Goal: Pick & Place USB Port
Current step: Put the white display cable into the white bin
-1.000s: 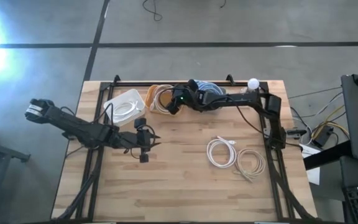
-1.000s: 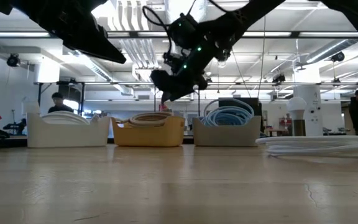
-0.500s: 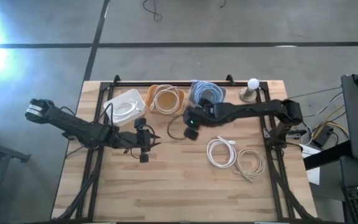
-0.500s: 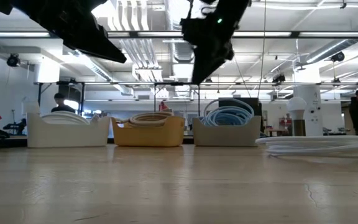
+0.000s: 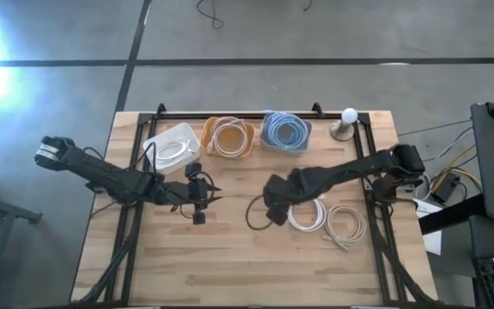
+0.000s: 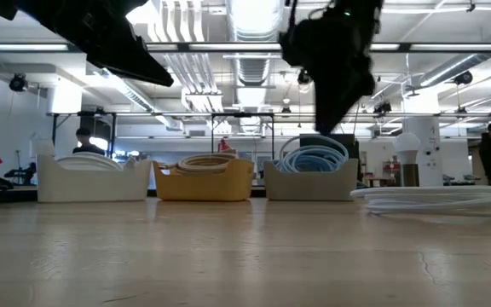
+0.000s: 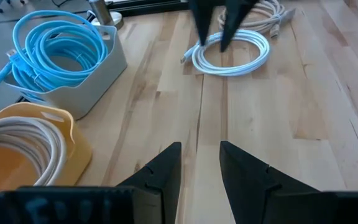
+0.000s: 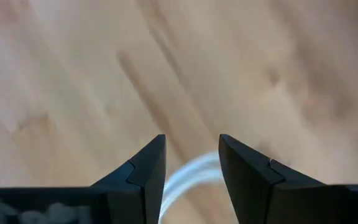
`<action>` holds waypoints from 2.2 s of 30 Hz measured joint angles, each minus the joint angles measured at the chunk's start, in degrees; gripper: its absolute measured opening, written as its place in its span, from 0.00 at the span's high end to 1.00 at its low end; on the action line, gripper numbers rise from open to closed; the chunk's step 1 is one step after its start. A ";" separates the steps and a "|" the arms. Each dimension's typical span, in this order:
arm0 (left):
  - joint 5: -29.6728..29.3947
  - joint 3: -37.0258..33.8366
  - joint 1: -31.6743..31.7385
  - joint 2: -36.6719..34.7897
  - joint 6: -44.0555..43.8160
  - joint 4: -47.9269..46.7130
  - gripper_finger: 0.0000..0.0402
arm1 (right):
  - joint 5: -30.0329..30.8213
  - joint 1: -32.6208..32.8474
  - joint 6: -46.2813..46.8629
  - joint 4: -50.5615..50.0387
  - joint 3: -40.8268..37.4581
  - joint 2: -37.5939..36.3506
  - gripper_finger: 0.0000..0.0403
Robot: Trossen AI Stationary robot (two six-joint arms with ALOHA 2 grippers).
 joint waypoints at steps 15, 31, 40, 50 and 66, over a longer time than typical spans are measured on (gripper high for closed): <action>0.00 0.02 0.00 0.02 0.01 0.02 0.70 | -7.37 6.48 20.11 2.00 -9.89 -0.02 0.67; 0.00 0.02 0.00 0.02 -1.23 0.42 0.70 | -11.06 6.44 20.29 15.93 -19.67 -0.25 0.68; 0.00 0.02 0.00 0.02 -1.30 0.44 0.70 | -9.03 6.46 14.31 15.10 -17.64 0.12 0.77; 0.00 0.02 0.00 0.02 -1.29 0.44 0.70 | -6.75 5.50 9.76 15.29 -17.18 0.13 0.97; 7.47 0.04 -0.02 1.08 3.69 7.56 0.70 | -6.80 5.41 -6.90 19.05 -8.97 0.41 0.98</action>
